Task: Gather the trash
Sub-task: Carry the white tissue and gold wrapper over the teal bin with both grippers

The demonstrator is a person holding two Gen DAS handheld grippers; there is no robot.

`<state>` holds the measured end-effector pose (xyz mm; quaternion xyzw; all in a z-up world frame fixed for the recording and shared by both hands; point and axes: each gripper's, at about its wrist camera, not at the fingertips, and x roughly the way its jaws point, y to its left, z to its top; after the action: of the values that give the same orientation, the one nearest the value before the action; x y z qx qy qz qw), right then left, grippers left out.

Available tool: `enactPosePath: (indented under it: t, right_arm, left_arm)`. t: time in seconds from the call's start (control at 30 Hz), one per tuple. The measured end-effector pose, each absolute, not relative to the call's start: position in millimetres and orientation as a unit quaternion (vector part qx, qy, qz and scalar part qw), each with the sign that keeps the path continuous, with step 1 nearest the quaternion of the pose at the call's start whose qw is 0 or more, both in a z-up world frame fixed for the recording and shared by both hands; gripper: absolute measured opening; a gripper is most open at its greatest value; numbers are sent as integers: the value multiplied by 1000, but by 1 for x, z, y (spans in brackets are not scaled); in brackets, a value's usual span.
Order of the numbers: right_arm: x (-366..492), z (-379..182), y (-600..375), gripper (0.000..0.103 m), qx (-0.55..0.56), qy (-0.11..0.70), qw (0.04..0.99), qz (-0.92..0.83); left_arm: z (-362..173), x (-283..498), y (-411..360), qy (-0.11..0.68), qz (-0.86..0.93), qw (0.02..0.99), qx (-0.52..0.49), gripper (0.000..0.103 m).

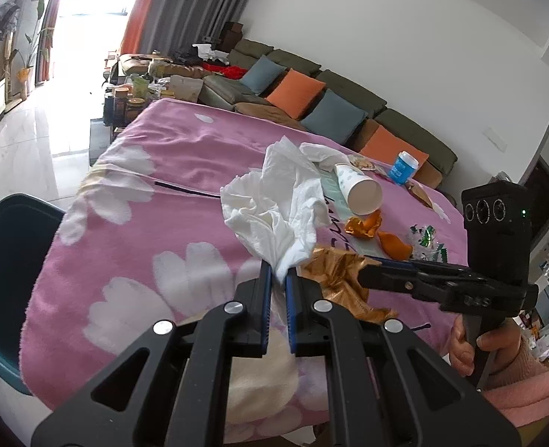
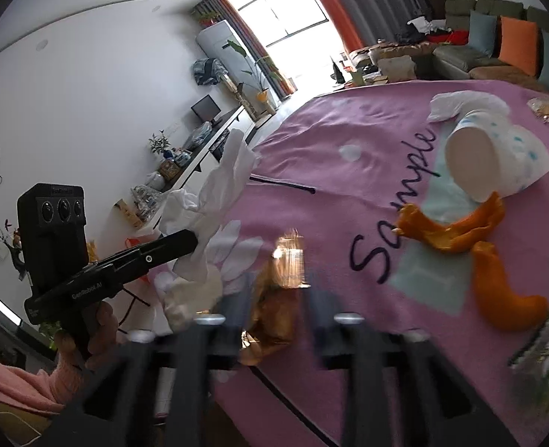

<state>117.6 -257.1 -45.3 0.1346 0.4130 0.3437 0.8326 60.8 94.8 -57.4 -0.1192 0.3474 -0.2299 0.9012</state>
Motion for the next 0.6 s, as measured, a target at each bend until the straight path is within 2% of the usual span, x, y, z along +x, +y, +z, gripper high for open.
enactPosePath:
  t: [0.17, 0.6]
  right_arm:
    - [118, -33, -250, 9, 127, 392, 842, 347]
    - [135, -12, -213, 9, 128, 370, 834, 389]
  left_arm:
    - [-56, 55, 109, 346, -216, 905, -123, 7]
    - [-53, 37, 161, 334, -156, 920, -133, 7]
